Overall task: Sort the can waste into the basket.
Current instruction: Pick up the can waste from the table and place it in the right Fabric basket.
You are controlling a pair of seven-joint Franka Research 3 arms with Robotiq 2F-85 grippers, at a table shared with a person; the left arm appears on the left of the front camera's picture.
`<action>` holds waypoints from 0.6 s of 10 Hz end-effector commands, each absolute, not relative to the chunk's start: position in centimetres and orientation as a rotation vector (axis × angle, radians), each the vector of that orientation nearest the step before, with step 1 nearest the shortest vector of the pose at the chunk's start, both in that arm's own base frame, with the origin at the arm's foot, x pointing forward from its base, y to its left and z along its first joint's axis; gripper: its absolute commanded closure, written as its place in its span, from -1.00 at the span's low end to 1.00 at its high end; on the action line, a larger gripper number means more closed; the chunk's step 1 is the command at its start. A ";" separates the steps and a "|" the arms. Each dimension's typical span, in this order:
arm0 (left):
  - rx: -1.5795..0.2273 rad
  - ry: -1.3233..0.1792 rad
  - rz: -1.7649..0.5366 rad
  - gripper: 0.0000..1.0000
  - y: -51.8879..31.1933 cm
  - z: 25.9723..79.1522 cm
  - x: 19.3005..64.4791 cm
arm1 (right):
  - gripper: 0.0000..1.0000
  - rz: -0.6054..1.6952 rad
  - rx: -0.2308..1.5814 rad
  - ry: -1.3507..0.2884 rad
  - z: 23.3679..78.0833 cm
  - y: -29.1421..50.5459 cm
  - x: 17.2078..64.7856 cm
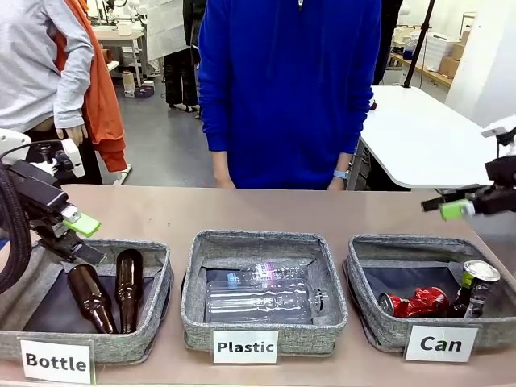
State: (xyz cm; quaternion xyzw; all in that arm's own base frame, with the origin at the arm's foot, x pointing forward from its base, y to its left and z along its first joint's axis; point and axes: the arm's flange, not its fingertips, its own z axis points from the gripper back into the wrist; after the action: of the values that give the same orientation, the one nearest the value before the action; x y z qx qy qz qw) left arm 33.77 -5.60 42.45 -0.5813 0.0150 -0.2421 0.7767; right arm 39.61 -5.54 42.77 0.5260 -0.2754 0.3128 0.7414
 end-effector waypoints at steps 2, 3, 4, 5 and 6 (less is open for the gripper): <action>-1.261 0.039 -0.532 -1.00 -5.4 42.7 33.6 | -1.00 -0.064 1.316 -0.678 42.3 -5.2 43.3; -1.261 0.039 -0.532 -1.00 -5.4 42.7 33.6 | -1.00 -0.080 1.276 -0.644 41.5 -4.8 44.3; -1.261 0.039 -0.532 -1.00 -5.4 42.7 33.6 | -1.00 0.331 1.260 -0.587 42.1 -6.4 42.0; -1.261 0.039 -0.532 -1.00 -5.4 42.7 33.6 | -1.00 0.331 1.260 -0.587 42.1 -6.4 42.0; -1.261 0.039 -0.532 -1.00 -5.4 42.7 33.6 | -1.00 0.331 1.260 -0.587 42.1 -6.4 42.0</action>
State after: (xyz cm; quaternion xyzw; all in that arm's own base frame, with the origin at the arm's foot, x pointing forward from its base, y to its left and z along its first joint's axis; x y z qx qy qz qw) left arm 33.77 -5.60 42.45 -0.5814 0.0150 -0.2420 0.7767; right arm 42.66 -5.94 41.74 0.5804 -0.2643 0.1179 0.7611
